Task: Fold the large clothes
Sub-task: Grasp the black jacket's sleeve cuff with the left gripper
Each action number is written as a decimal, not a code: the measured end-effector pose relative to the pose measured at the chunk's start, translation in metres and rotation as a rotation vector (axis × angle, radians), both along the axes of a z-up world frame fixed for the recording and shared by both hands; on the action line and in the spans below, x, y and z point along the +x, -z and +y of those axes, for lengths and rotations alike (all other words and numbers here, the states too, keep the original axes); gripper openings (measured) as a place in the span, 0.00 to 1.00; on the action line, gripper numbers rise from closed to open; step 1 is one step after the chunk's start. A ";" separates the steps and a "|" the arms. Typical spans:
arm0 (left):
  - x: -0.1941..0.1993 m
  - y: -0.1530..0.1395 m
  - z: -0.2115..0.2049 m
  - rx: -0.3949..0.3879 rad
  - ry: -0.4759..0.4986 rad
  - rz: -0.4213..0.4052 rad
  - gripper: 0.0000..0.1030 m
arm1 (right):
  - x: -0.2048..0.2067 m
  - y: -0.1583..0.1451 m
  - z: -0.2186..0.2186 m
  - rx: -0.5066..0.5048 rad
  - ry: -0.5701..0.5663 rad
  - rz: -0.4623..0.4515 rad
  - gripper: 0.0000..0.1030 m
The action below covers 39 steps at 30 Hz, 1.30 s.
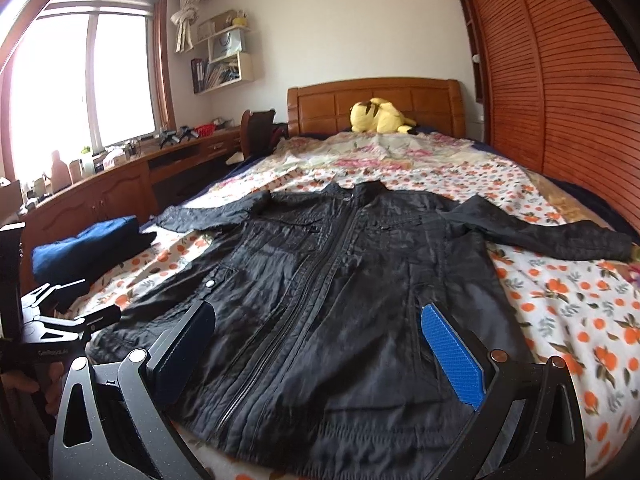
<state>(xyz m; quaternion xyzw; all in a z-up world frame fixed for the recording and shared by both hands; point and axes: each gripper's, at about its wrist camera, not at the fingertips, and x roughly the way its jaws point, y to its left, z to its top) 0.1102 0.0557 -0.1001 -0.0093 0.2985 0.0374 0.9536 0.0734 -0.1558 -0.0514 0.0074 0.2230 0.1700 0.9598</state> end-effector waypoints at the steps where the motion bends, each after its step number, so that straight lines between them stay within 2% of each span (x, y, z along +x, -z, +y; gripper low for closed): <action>1: 0.007 0.005 0.005 -0.006 -0.014 0.012 1.00 | 0.006 0.002 0.000 -0.007 -0.006 0.005 1.00; 6: 0.025 0.014 0.029 -0.029 -0.054 0.053 1.00 | 0.037 0.003 0.016 -0.041 -0.060 0.011 1.00; 13: 0.049 0.011 0.069 -0.037 -0.079 0.105 1.00 | 0.091 0.011 0.041 -0.077 -0.119 0.016 1.00; 17: 0.061 0.008 0.082 0.004 -0.095 0.121 1.00 | 0.121 0.027 0.049 -0.090 -0.111 0.070 1.00; 22: 0.092 0.007 0.096 0.032 -0.074 0.147 1.00 | 0.128 0.043 0.045 -0.085 -0.105 0.107 1.00; 26: 0.133 0.008 0.114 0.021 -0.067 0.169 1.00 | 0.131 0.039 0.046 -0.102 -0.102 0.107 1.00; 28: 0.156 0.006 0.127 0.005 -0.094 0.170 0.99 | 0.133 0.040 0.050 -0.125 -0.085 0.110 1.00; 34: 0.211 0.000 0.155 -0.045 -0.139 0.120 0.89 | 0.135 0.041 0.054 -0.129 -0.084 0.108 1.00; 37: 0.242 0.007 0.170 -0.069 -0.149 0.131 0.76 | 0.138 0.043 0.055 -0.125 -0.088 0.113 1.00; 39: 0.263 0.016 0.185 -0.100 -0.168 0.153 0.62 | 0.141 0.044 0.056 -0.124 -0.089 0.118 1.00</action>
